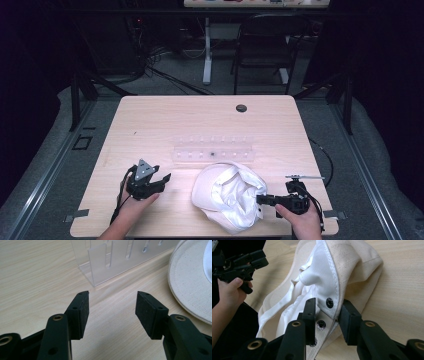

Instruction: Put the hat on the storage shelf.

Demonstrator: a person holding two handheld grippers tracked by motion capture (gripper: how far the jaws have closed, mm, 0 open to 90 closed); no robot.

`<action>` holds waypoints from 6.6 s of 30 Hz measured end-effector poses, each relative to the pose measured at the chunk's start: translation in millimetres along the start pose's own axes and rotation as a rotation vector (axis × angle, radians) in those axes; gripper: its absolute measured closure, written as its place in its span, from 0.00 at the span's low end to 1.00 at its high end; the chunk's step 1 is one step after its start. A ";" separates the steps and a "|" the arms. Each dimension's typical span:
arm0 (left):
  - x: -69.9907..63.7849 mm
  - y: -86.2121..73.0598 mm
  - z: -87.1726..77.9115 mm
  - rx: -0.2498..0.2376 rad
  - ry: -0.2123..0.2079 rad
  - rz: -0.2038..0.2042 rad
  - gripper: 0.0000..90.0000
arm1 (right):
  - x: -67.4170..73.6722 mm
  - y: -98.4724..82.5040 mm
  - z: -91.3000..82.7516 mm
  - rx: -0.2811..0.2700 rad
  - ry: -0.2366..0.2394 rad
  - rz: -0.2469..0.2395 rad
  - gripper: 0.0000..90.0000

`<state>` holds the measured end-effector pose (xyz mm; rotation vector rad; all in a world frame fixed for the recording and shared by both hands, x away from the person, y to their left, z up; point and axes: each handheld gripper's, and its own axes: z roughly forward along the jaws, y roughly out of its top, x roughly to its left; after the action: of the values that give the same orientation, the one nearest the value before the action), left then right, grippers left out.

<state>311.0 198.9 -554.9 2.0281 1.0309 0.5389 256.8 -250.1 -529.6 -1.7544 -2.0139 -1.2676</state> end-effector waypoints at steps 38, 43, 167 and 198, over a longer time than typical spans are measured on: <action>-10.8 1.7 4.5 0.007 -0.020 0.035 0.50 | 35.5 77.4 -17.6 0.167 -0.368 -0.220 0.94; -10.5 1.6 3.9 0.005 -0.020 0.033 0.51 | 34.3 85.3 -15.4 0.211 -0.350 -0.161 0.94; -10.5 0.8 2.9 0.001 -0.019 0.031 0.51 | 73.0 127.5 -45.0 0.296 0.011 0.030 0.91; -22.9 4.4 1.7 -0.027 -0.069 0.044 0.52 | 101.1 140.6 -59.5 0.071 0.190 -0.043 0.91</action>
<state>301.0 177.9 -552.9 2.0356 0.9346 0.4994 329.2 -226.8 -363.0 -1.5053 -1.9729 -1.3041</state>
